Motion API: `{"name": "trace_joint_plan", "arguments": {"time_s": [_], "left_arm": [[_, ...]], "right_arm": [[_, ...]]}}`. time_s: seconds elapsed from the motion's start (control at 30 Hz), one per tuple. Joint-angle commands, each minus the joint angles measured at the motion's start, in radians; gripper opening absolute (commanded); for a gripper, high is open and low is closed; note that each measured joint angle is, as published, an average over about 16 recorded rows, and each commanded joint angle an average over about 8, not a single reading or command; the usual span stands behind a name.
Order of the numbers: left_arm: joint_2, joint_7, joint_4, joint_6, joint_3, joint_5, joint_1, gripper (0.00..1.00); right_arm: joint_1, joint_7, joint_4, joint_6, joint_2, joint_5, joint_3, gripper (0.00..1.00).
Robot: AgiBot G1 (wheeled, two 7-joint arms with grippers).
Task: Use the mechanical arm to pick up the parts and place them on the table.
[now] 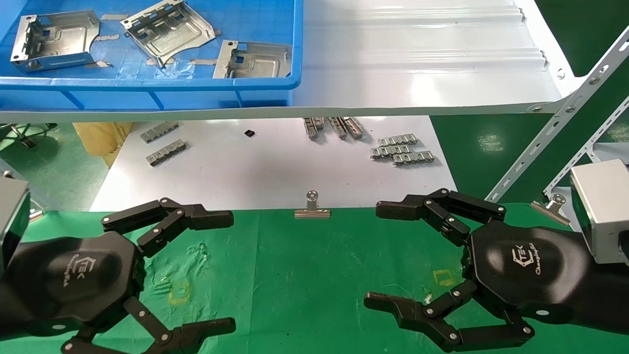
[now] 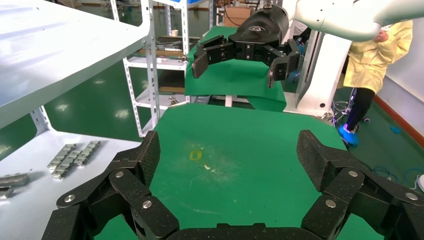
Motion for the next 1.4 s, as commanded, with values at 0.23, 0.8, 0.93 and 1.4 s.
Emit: {"name": "trace_joint_plan", "arguments": {"time_s": [0.23,0.8,0.93,1.4], "left_arm": [[0.0,0.0,0.0,0.0,0.0,0.0,0.0,1.0],[0.0,0.0,0.0,0.0,0.0,0.0,0.0,1.0],[0.0,0.0,0.0,0.0,0.0,0.0,0.0,1.0],[0.0,0.0,0.0,0.0,0.0,0.0,0.0,1.0]], "right_arm": [[0.0,0.0,0.0,0.0,0.0,0.0,0.0,0.0],[0.0,0.0,0.0,0.0,0.0,0.0,0.0,0.0],[0.0,0.0,0.0,0.0,0.0,0.0,0.0,0.0],[0.0,0.0,0.0,0.0,0.0,0.0,0.0,0.0]]}}
